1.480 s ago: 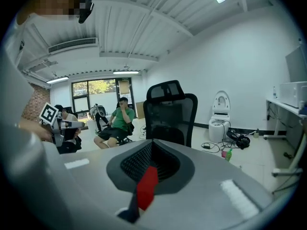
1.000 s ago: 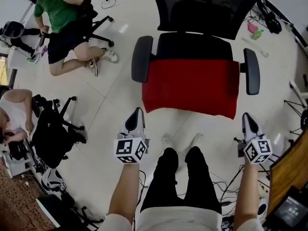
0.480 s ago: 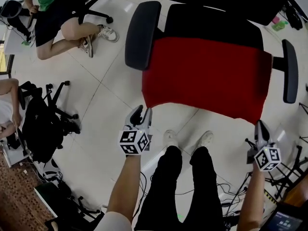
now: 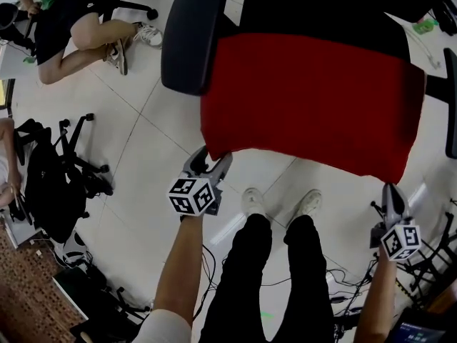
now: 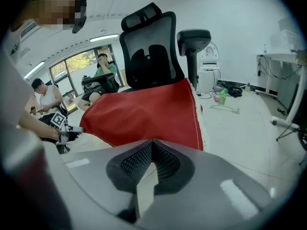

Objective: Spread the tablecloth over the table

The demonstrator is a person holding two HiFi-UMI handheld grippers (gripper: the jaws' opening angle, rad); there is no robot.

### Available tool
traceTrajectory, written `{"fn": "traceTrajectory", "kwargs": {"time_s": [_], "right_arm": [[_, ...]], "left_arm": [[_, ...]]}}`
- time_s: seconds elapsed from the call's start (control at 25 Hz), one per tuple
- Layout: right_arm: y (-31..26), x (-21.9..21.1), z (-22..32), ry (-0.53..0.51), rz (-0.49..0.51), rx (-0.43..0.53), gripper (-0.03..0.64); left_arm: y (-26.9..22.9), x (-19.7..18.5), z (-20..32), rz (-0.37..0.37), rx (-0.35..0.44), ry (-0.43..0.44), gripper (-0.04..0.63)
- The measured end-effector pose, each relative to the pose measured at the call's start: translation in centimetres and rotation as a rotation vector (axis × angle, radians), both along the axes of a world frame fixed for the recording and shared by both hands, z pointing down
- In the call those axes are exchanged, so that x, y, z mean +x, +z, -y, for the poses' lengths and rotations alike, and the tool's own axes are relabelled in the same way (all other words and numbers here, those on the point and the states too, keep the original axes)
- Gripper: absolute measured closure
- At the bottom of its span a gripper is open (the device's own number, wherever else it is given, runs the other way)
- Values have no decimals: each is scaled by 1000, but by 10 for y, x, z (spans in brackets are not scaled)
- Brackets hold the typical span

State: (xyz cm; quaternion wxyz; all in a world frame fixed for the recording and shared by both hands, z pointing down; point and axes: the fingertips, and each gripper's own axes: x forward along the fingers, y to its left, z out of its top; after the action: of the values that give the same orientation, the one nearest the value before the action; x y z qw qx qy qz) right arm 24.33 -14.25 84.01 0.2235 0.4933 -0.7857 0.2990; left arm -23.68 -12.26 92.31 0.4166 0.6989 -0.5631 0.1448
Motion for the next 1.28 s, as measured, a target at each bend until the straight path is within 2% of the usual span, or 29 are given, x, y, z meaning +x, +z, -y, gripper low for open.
{"fn": "traceTrajectory", "kwargs": {"time_s": [0.16,0.2,0.24,0.28,0.32,0.36,0.44,0.52,0.56,0.68,0.76,0.84,0.88,0.92,1.0,1.04,1.08,1.28], "right_arm": [[-9,-1,-9,2,-26,-7,609],[-7,-6,-10,5,-20,-7,609],[-3,-11,-10,11,-6,-7,609],[1,-13,-10,27,12,-7,609],[3,-8,-11,55,24,-8,609],[4,3,-13,91,30,-10,609],[6,31,-20,141,28,-28,609],[16,46,-24,140,30,-56,496],[22,50,-24,135,39,-71,480],[46,55,-21,119,64,-121,284],[60,55,-14,95,91,-148,223],[64,55,-5,73,141,-162,215],[62,56,0,64,165,-165,231],[59,56,4,55,181,-166,278],[55,54,3,34,175,-166,429],[53,53,0,25,165,-164,541],[51,51,-4,20,162,-160,591],[9,57,-9,85,239,-78,598]], "left_arm": [[-8,13,15,-114,16,27,273],[-11,8,16,-109,16,28,309],[-15,-1,15,-78,14,26,375],[-18,-10,13,-35,11,24,484],[-20,-14,11,2,8,26,548],[-20,-12,11,24,4,30,577],[-18,-3,10,35,-3,29,578],[-17,0,5,45,-8,23,578],[-18,-1,1,53,-9,21,578],[-18,-5,-5,76,-9,17,578],[-20,-5,-7,88,-9,11,578],[-25,0,-6,99,-7,3,578],[-29,4,-5,104,-5,-1,578],[-31,8,-4,109,-2,-6,578],[-33,11,-5,121,2,-12,578],[-33,11,-6,124,2,-18,578],[-35,12,-8,124,1,-26,578],[-58,16,-16,121,7,-63,579]]}}
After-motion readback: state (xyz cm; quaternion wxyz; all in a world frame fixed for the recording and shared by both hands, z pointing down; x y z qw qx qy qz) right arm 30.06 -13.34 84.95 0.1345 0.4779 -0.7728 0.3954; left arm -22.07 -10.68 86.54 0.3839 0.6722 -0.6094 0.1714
